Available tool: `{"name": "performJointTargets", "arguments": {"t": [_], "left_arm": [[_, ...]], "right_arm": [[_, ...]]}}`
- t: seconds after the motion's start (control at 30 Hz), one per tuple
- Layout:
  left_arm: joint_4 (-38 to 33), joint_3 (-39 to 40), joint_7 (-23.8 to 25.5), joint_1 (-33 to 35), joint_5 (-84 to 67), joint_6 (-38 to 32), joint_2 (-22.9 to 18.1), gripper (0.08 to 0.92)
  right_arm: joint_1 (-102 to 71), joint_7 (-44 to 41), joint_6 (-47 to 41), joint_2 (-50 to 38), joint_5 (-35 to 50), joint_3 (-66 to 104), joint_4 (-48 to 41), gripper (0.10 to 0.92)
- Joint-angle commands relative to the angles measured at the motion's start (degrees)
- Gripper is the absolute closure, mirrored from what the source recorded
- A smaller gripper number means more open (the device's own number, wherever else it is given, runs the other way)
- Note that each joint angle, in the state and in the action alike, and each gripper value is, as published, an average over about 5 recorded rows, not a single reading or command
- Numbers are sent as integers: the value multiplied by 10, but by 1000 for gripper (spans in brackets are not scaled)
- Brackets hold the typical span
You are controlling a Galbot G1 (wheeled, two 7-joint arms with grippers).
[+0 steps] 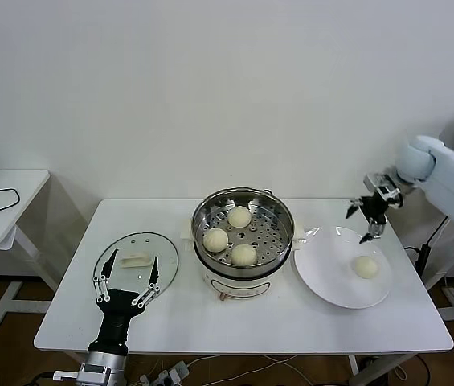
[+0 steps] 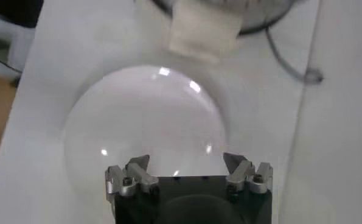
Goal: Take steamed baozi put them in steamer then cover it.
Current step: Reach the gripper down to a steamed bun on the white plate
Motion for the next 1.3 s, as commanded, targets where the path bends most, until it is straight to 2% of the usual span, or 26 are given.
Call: {"name": "performJointTargets", "arguments": {"t": [0.03, 0.87, 1.17, 1.3], "left_arm": [[-2, 0, -2, 3, 0, 3, -1, 177], [-1, -5, -4, 9, -1, 1, -2, 177], [-2, -6, -4, 7, -4, 2, -3, 177], [-2, -5, -4, 5, -5, 3, -1, 177]], "right_arm": [[-104, 25, -40, -2, -16, 43, -61, 203], [-136, 48, -30, 54, -61, 85, -142, 208], [-120, 39, -34, 51, -53, 80, -132, 347], [-68, 10, -40, 39, -30, 54, -101, 376]]}}
